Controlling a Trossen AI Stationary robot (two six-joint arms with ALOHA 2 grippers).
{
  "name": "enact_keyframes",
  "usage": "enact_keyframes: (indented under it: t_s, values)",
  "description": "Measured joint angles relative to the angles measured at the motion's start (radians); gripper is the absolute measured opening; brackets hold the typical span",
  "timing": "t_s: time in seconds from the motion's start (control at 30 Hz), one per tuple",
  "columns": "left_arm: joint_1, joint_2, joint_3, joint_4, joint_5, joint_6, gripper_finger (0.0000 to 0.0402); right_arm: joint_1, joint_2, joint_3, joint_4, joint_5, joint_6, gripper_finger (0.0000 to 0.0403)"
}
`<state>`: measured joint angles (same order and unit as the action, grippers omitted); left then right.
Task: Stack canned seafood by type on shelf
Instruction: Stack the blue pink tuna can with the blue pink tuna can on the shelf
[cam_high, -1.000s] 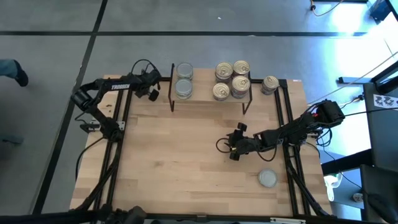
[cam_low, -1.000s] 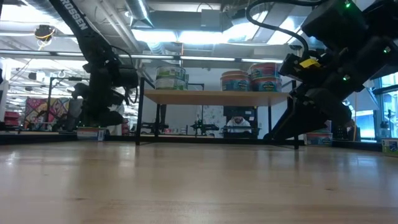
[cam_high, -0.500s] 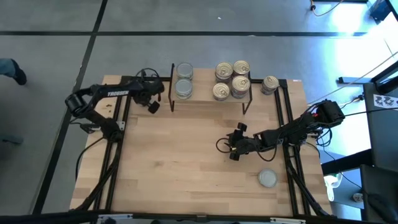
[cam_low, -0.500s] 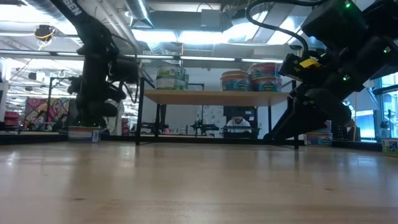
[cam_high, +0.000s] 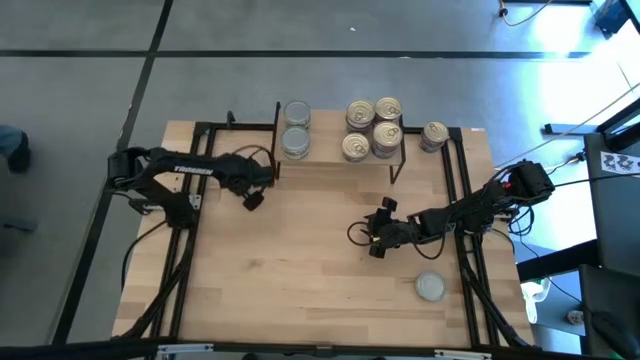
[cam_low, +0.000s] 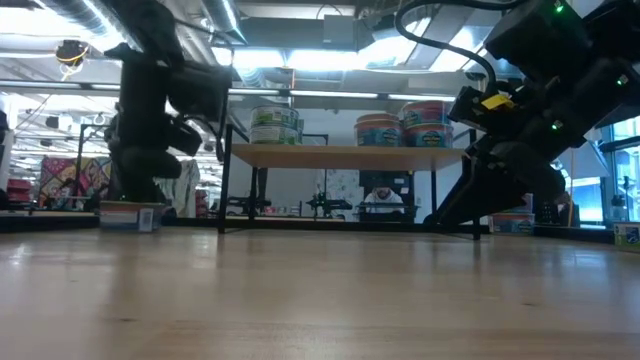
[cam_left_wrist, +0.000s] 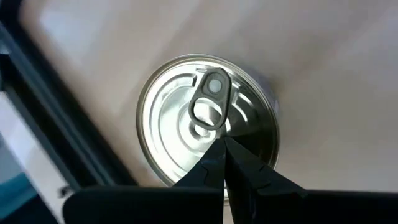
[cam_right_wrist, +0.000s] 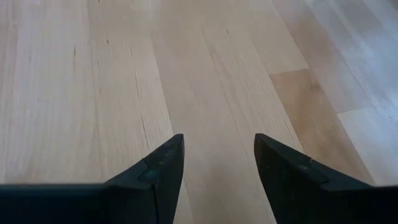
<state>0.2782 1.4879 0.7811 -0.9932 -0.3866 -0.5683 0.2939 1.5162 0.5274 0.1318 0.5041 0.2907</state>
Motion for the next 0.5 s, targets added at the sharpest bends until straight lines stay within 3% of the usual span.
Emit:
enact_keyframes:
  t_s: [0.33, 0.5]
  values:
    - [-0.291, 0.001, 0.032, 0.013, 0.084, -0.178, 0.0001, 0.0, 0.0, 0.0, 0.001, -0.003, 0.0, 0.0193]
    - [-0.408, 0.004, 0.059, 0.165, 0.109, -0.18, 0.0001, 0.0, 0.0, 0.0, 0.007, -0.018, 0.0, 0.0193]
